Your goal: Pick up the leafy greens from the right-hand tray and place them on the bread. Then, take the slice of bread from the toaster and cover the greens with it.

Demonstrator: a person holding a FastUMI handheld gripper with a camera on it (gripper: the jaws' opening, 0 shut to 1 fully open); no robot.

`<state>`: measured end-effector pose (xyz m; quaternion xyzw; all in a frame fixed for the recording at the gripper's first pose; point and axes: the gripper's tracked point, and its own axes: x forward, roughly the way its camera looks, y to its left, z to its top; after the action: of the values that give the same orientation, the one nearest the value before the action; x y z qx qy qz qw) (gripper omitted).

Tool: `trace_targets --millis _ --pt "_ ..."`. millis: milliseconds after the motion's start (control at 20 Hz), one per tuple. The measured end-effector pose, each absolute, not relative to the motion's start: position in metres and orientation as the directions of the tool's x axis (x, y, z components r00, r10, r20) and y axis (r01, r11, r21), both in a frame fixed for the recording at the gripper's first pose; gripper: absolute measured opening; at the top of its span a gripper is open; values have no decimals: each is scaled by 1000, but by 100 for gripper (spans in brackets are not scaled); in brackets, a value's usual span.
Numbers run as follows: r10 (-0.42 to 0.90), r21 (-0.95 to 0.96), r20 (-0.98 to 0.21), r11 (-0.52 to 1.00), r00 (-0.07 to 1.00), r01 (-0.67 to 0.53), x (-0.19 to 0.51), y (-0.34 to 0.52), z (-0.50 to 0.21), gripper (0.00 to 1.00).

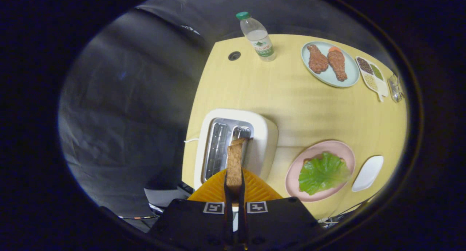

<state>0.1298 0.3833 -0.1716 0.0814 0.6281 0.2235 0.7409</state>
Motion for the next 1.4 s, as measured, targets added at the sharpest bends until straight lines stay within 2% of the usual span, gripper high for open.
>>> trace_targets --millis 450,700,1200,1400 --pt "627 615 -767 779 138 -119 127 326 -89 8" --pt "692 681 -700 721 176 -128 129 279 -69 8" --pt "723 684 -645 691 249 -235 137 206 -153 8" --pt "755 726 -627 656 192 -206 124 202 -199 8"
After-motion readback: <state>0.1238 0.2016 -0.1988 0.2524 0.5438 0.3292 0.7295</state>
